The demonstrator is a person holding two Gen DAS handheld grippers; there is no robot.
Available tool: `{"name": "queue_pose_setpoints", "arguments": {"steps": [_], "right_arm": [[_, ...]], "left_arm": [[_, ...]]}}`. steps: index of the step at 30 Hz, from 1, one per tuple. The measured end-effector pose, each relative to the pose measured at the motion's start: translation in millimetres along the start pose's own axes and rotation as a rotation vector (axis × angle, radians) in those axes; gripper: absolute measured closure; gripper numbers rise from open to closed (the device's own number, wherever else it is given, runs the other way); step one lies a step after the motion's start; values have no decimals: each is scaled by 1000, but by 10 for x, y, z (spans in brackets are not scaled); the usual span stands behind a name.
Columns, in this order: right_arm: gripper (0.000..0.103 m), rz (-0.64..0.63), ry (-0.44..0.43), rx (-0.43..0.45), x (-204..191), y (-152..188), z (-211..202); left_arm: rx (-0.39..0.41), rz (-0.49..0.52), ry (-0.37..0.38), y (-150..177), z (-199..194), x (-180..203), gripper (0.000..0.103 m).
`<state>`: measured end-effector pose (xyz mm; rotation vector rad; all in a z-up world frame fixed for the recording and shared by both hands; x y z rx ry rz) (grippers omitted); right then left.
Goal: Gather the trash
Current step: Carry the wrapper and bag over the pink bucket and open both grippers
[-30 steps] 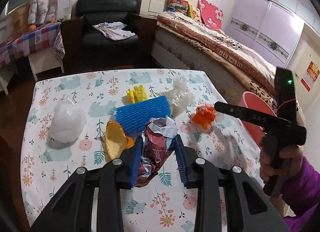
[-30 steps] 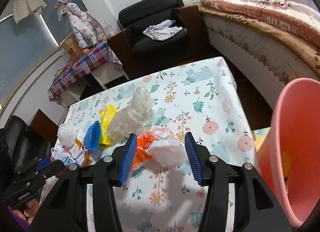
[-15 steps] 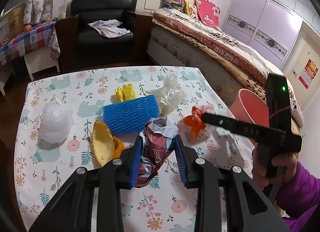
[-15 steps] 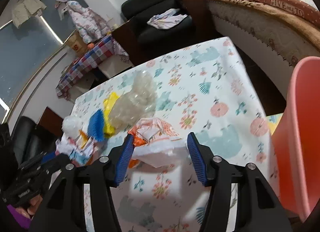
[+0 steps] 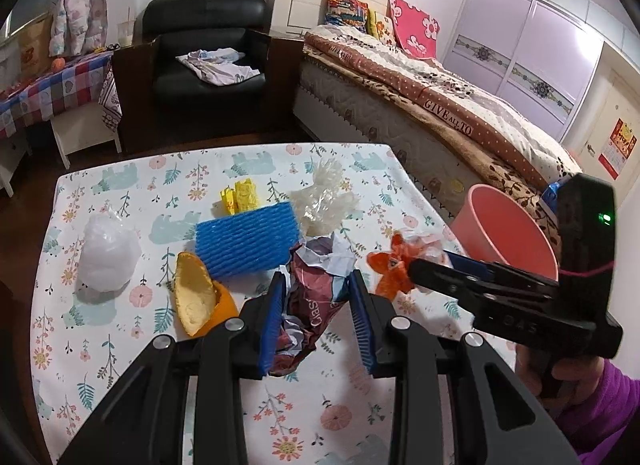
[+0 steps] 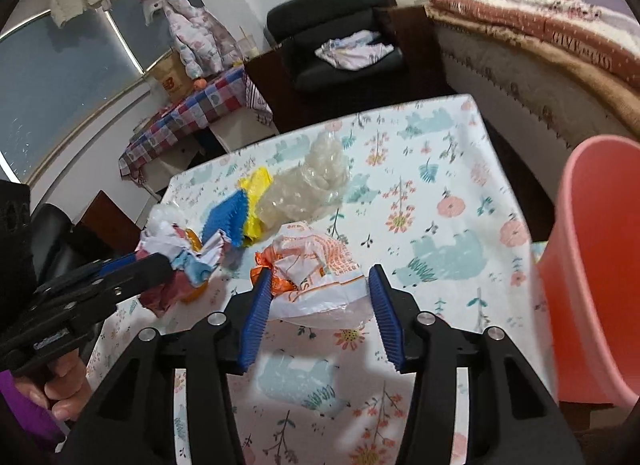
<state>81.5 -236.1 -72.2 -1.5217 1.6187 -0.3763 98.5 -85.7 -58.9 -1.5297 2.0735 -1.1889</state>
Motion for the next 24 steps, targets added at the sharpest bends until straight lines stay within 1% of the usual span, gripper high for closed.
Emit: {"name": "queue_pose_setpoints", "arguments": {"steps": [5,11,16,20,24], "right_arm": [[53,-9,31,53,35,-76,-226],[53,3,80,129,171,-203,-508],[53,26,147,188,384,-266,-758],[53,53,193,218,567,-277,-910],[53,75,258,246,786,-277,-1080]], "left_arm": [[23,-6,11,-72,-7,125,72],[50,4,38,-205,-8,339,72],[73,45,75,-316,-3,624,72],[86,79,106,-389,19,854,72],[100,97,133,-472,62,1063,72]]}}
Point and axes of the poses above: each gripper's, at about its wrist camera, not at the fingertips, and z roughly the way its jaws point, x to its right, y to its underside, the point moved 3 cm from there along z, roughly the way its jaws point, and after that the axes turned 7 degrees about x, right-handed, at the moved point
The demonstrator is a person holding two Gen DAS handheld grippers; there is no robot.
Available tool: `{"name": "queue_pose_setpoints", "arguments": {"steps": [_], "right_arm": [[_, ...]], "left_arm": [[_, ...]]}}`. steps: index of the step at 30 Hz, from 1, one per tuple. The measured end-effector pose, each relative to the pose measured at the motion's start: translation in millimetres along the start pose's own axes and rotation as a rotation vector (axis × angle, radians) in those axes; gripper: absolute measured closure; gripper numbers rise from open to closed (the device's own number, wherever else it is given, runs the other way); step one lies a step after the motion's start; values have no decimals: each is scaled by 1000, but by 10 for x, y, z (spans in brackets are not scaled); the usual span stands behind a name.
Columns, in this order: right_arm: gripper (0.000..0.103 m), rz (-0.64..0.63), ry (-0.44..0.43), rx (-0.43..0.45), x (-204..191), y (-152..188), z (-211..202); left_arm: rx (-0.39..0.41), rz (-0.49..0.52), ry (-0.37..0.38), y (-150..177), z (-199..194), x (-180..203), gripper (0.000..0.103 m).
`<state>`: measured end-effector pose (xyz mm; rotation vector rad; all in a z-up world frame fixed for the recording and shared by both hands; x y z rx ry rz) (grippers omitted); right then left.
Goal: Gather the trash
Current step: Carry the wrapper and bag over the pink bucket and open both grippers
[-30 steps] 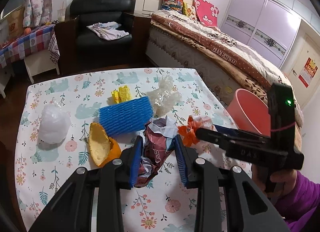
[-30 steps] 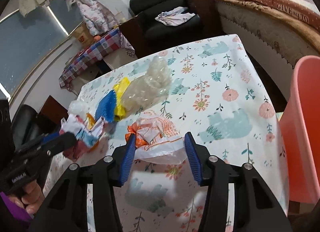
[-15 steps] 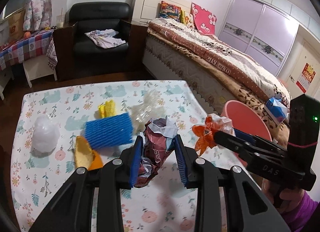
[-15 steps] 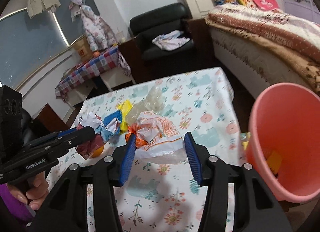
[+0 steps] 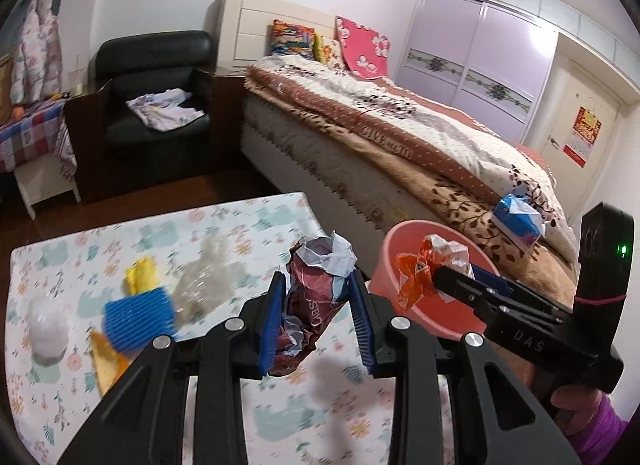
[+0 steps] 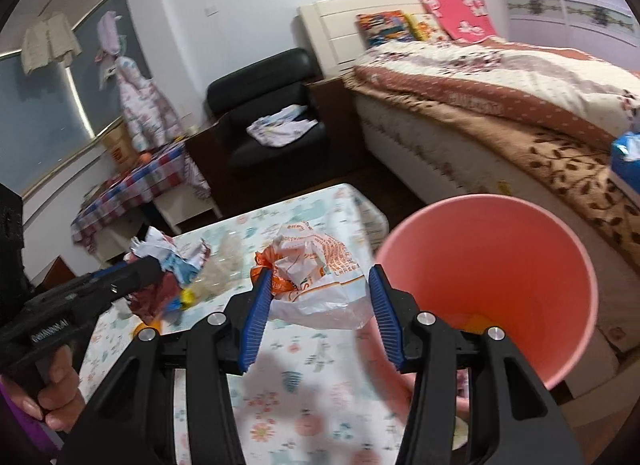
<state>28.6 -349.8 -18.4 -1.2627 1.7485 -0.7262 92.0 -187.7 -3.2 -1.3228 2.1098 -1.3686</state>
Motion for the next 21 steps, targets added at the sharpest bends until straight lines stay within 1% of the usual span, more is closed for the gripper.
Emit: {"name": "queue_pose_setpoints", "arguments": {"steps": [6,14,21], "right_arm": [[53,37,74,19,310,-7,-99],[53,100,152,20,685,58,-155],[53,118,192,11,876,127,-159]], "left_arm": [[2,27,34,-76,162,280,72],[-25,66,85,-95,458,666,72],[-77,67,129,-43,740,933,71]]}}
Point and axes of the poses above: each gripper's, at about its wrist camera, not at the fingertips, and z roughly the way its jaws point, x to its right, y to its underside, the point moved 3 cm from there along z, roughly the way its jaws point, and after that the axes turned 7 degrees about x, right-handed, at the moved point
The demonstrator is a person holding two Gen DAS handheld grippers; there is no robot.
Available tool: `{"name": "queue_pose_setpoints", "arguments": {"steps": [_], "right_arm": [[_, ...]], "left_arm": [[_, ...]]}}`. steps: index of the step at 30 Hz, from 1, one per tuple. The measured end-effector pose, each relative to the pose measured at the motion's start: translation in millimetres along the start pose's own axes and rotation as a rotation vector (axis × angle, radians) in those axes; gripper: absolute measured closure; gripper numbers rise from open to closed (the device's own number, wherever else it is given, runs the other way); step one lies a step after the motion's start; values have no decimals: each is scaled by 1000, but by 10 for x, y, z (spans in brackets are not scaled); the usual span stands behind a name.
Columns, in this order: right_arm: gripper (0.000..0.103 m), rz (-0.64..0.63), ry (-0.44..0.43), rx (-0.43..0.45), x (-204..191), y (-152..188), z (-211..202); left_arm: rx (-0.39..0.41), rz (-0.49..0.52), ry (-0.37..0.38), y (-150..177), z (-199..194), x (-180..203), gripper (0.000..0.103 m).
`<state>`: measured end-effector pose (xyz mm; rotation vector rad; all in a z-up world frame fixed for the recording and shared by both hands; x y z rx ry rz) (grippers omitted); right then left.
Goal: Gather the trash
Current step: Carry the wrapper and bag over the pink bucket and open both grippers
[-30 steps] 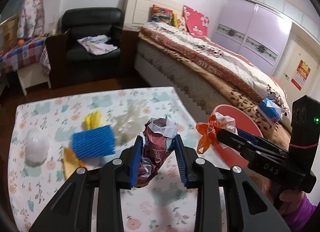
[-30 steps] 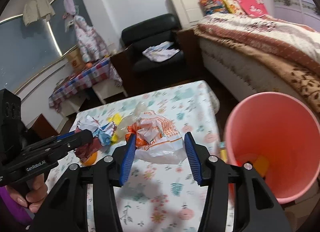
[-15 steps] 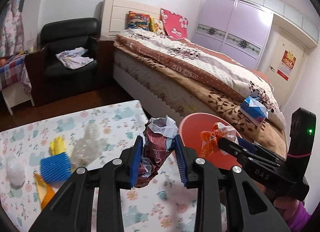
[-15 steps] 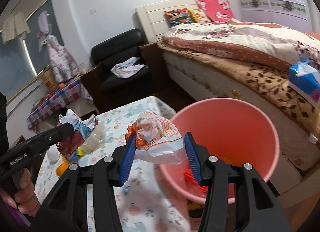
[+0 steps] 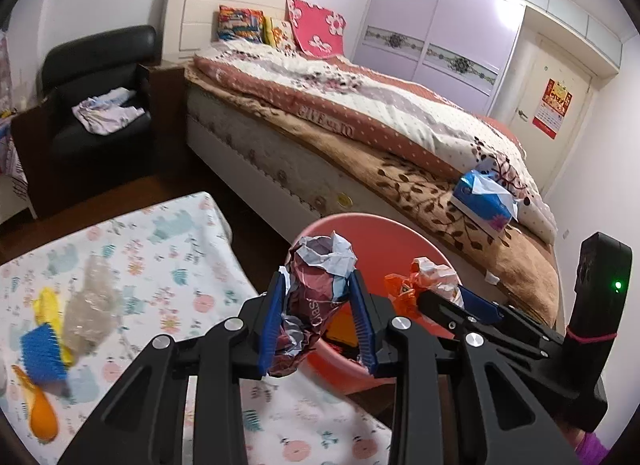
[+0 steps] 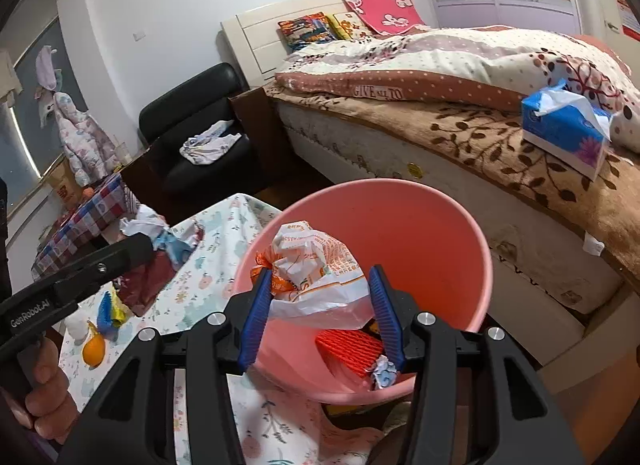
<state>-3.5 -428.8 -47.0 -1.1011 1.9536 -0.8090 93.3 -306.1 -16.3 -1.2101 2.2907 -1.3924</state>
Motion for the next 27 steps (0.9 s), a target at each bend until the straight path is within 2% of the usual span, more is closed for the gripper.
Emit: {"name": "queue_pose_setpoints", "arguments": {"steps": [13,16,18,27], "right_arm": [[53,10,44,-22,196,73,42],[53,13,49,-29,215,88,55],[53,12,51,-34,222,100,68],[52,18,36,-41,192,108,110]], "left_arm": [[-58,3,20,77,452,238,69],[-59,-2,24,77,488,252,62],[-56,0,25,71,491,265,54],[-46,6,41,38,417,230,51]]}}
Point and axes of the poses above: each gripper's, at about its wrist camera, not at the fingertips, and z roughly the way its jaws point, x to its right, y to its underside, the point moved 3 cm from there along z, roughly the way its jaws point, and after that the axes turned 7 degrees about x, right-handed, at the moved point
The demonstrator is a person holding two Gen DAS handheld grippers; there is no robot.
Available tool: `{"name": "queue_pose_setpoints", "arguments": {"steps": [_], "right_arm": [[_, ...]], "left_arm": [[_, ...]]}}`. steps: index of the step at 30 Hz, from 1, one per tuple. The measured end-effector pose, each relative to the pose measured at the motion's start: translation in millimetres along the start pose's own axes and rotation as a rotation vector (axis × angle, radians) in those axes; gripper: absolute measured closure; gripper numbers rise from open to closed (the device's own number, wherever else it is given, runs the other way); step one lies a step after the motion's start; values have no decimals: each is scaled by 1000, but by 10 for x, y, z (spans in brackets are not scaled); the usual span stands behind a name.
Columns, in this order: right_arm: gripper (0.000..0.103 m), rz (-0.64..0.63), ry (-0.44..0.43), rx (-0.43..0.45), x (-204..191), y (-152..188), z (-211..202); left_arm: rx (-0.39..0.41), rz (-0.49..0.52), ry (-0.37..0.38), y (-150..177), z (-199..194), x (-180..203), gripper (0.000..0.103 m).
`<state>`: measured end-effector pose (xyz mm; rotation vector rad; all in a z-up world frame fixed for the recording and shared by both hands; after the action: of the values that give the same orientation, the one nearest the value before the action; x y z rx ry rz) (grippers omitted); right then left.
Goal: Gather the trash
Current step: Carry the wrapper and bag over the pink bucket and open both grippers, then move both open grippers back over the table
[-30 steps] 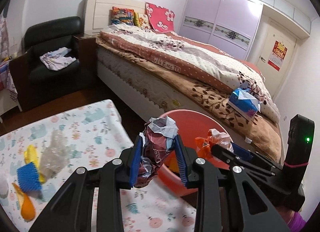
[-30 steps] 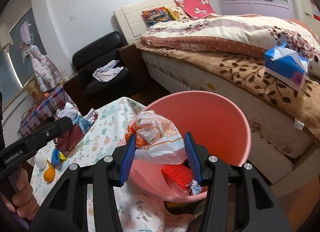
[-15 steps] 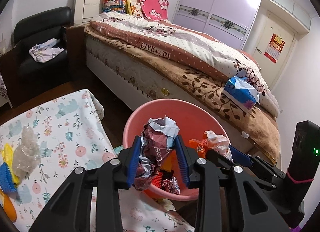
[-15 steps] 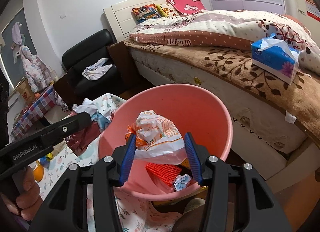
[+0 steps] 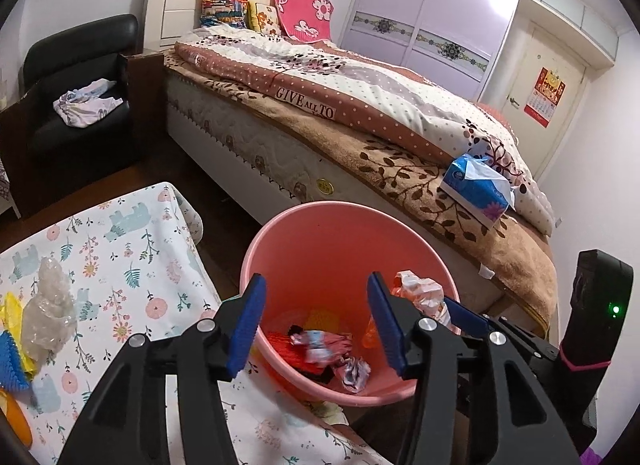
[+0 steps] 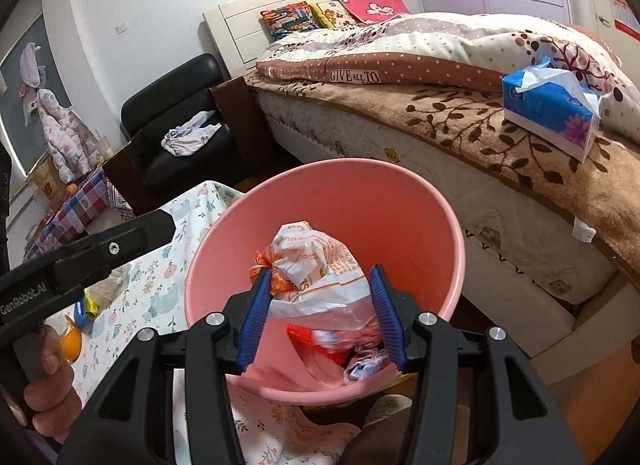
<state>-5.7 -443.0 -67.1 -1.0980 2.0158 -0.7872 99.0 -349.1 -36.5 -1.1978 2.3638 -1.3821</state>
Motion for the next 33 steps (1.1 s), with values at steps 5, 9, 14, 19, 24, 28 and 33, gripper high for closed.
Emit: {"name": "queue_pose_setpoints", "arguments": {"steps": [5,9,14,19,24,28,33], "right_arm": [[49,11,-3,-8,-7,6,-2],[48,16,-4,-2,-17,-6,-27],[47,-2,-15,3,-121,-14,-75],[47,-53,-42,15,-324,-6,-128],[47,-78,-71,31,-538,37,-180],[47,-83,-98,36,-704,88,-206],[47,-104,-121,32,-888,134,-221]], "left_arm": [[7,-13,0,4,-91,-48,51],[19,-22,0,16,-190,-92,51],[36,-33,-8,34,-323,-173,51],[51,-58,-47,90,-494,-360,51],[67,-97,-110,174,-693,-621,51],[79,-109,-158,257,-853,-825,51],[92,-115,-205,355,-1061,-1027,51]]}}
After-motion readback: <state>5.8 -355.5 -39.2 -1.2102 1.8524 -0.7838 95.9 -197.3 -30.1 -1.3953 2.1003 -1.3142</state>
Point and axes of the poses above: each gripper's, at about its wrist camera, not at the fingertips, and z roughly the way its jaws point, x to its right, y to its underside, the point moved 3 cm from there along z, roughly the way its jaws point, and after that the axes turned 7 degrees about x, right-handed, at the moved point
